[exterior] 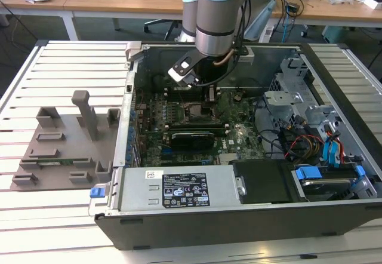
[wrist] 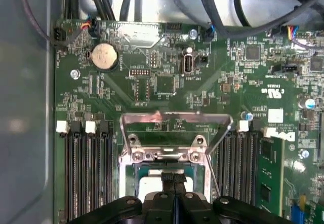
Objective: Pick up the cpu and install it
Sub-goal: 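Place the cpu into insertion slot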
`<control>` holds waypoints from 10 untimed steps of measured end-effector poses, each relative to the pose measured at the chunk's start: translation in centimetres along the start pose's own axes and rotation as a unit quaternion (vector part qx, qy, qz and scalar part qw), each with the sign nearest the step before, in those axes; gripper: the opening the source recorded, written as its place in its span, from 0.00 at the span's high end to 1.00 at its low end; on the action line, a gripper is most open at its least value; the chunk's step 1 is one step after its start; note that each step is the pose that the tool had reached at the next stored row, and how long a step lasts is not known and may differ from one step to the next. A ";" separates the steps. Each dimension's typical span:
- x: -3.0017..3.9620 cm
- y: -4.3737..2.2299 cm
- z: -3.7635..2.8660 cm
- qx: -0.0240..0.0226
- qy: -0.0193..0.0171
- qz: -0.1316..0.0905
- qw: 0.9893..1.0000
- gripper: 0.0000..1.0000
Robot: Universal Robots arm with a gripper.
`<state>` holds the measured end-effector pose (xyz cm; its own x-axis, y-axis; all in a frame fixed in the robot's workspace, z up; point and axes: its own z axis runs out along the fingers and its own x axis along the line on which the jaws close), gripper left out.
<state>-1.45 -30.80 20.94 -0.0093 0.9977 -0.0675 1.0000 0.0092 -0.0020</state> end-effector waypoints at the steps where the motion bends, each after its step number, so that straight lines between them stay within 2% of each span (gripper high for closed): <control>1: -0.03 -0.01 -0.35 0.000 0.000 0.000 1.000 0.89; 8: -0.18 -0.01 -2.68 0.000 -0.001 0.000 1.000 0.89; 10: -0.25 -0.02 -3.59 0.000 -0.002 0.000 1.000 0.89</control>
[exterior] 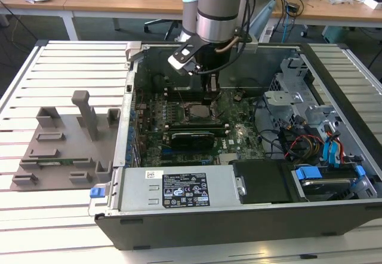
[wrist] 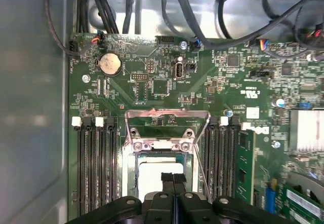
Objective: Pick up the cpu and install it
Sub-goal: 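Place the cpu into insertion slot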
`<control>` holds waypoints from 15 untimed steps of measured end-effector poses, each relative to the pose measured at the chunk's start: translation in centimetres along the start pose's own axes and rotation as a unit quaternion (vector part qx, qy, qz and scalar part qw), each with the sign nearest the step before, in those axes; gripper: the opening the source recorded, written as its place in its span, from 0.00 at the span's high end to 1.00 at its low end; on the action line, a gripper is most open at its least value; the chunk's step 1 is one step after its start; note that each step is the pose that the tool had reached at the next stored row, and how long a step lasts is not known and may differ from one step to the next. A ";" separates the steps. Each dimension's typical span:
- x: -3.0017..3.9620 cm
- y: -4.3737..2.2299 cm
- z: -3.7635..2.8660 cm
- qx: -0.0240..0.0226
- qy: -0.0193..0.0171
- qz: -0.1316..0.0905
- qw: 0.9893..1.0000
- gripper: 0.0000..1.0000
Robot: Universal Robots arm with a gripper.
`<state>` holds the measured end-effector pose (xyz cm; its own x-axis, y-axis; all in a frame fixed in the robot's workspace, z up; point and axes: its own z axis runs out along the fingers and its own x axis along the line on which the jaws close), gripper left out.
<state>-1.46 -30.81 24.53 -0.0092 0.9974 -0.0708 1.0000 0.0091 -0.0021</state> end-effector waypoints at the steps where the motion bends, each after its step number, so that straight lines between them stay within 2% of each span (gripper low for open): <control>1: -0.03 0.00 -0.46 0.000 0.000 0.000 1.000 0.89; 3: -0.08 0.00 -1.09 0.000 -0.001 0.000 1.000 0.89; 5: -0.17 0.00 -2.44 0.000 -0.002 0.000 1.000 0.89; 9: -0.28 -0.01 -3.95 0.000 -0.003 0.000 1.000 0.89; 11: -0.39 -0.01 -5.52 0.000 -0.003 0.000 1.000 0.89; 13: -0.43 -0.01 -6.13 0.000 -0.004 0.000 1.000 0.89; 15: -0.44 -0.01 -6.24 0.000 -0.004 0.000 1.000 0.89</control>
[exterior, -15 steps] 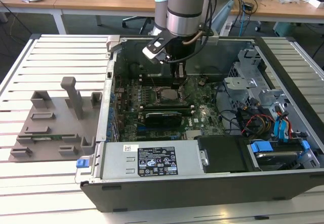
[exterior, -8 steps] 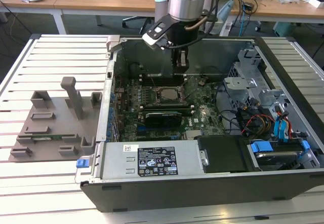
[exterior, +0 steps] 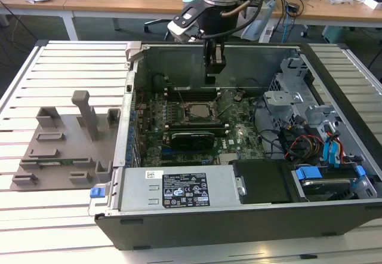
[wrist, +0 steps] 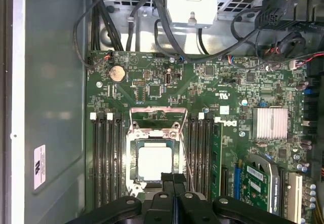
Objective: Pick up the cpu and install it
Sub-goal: 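Place the cpu into insertion slot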
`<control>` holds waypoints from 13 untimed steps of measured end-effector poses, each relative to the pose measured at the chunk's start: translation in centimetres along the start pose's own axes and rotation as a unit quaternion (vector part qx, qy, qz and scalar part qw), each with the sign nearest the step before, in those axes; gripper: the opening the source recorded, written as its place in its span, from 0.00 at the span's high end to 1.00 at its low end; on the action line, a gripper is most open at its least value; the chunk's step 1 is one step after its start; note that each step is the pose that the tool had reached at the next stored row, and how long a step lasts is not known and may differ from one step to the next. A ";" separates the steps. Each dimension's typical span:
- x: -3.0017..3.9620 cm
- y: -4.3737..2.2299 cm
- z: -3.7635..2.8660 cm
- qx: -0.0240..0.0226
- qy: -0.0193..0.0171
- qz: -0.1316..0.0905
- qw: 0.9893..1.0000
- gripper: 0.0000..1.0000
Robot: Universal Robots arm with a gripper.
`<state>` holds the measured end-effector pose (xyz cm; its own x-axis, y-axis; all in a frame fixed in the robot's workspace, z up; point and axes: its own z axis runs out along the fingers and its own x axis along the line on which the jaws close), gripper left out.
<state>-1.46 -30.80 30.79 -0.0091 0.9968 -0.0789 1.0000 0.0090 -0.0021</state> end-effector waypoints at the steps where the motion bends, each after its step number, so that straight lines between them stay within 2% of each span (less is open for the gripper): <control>1: 0.00 0.00 0.00 0.000 0.000 0.000 1.000 0.89; 13: 0.00 0.00 -0.03 0.000 0.000 0.000 1.000 0.89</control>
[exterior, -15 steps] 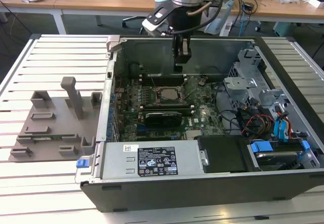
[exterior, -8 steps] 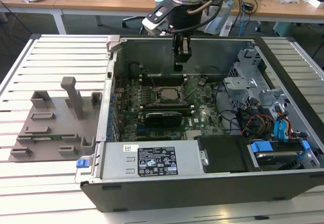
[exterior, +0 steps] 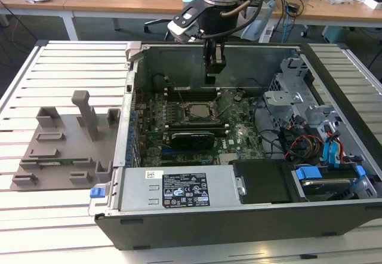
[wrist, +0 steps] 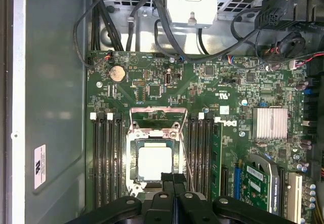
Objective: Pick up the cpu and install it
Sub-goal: 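Place the cpu into insertion slot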
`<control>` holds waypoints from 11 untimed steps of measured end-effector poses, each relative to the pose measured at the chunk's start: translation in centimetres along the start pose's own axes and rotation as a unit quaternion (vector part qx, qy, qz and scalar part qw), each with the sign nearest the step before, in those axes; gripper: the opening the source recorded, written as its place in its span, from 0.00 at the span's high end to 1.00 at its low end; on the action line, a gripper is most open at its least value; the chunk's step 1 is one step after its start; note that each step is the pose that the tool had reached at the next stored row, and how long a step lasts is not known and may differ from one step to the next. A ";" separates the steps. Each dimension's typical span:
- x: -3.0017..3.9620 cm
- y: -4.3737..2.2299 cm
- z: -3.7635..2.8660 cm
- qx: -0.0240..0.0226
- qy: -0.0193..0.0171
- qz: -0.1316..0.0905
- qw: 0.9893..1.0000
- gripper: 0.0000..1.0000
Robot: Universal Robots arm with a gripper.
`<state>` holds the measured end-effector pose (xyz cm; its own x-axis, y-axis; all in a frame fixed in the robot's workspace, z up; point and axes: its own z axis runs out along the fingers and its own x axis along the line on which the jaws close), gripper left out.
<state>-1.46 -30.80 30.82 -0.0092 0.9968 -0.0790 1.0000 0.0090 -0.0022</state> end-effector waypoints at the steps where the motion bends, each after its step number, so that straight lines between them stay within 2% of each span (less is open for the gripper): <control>1: 0.00 0.00 0.00 0.000 0.000 0.000 1.000 0.89; 3: 0.00 0.06 0.00 0.000 0.000 0.000 1.000 0.89; 6: 0.00 0.58 0.02 0.000 0.000 0.000 1.000 0.89; 11: 0.00 0.71 0.01 0.000 0.000 0.000 1.000 0.89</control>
<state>-0.75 -30.80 30.81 -0.0091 0.9968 -0.0797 1.0000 0.0090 -0.0022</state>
